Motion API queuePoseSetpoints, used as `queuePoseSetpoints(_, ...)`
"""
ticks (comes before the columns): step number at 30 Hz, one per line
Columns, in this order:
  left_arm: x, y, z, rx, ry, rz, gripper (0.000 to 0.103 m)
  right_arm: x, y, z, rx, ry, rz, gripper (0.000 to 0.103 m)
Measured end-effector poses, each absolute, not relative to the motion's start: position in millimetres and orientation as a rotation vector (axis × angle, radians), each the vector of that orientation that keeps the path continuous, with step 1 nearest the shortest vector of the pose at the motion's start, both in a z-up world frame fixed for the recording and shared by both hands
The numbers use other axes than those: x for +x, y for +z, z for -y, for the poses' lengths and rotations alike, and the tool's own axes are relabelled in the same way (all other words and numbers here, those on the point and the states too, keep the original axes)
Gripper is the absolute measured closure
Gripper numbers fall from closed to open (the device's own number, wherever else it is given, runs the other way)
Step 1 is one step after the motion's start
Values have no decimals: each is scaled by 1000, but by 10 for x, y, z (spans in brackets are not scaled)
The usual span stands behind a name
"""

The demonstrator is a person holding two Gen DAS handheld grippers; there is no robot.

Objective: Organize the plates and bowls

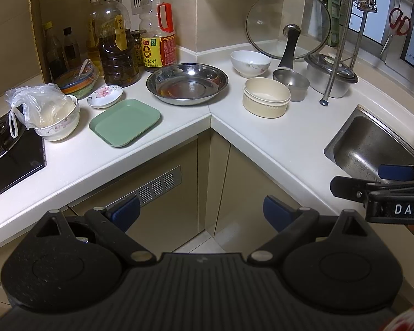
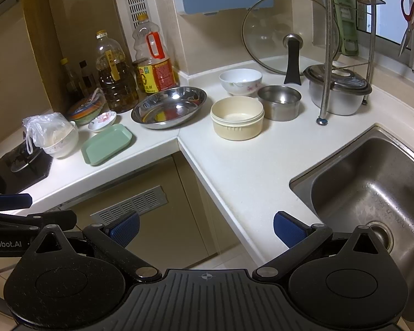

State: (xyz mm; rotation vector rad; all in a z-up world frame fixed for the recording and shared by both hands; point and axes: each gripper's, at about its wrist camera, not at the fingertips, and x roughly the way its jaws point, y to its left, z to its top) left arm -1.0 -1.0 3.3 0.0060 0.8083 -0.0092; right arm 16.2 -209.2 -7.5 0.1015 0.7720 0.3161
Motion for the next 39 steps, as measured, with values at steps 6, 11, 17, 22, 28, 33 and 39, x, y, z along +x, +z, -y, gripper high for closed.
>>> queuePoseSetpoints(6, 2, 24, 8, 5, -9, -809, 8, 173, -79, 2085, 100, 315, -772, 0)
queuePoseSetpoints(11, 2, 22, -1, 5, -11, -809, 8, 180, -80, 2081, 100, 315, -772, 0)
queuePoseSetpoints(17, 4, 23, -4, 5, -10, -809, 8, 189, -78, 2080, 101, 315, -772, 0)
queuePoseSetpoints(22, 0, 23, -10, 5, -12, -809, 8, 198, -78, 2082, 100, 315, -774, 0)
queuePoseSetpoints(28, 10, 15, -15, 5, -11, -810, 8, 198, -81, 2082, 100, 315, -774, 0)
queuePoseSetpoints(33, 13, 14, -18, 5, -12, -810, 8, 203, -80, 2086, 100, 315, -774, 0)
queuePoseSetpoints(39, 17, 14, -21, 5, -12, -811, 8, 208, -80, 2081, 100, 314, -774, 0)
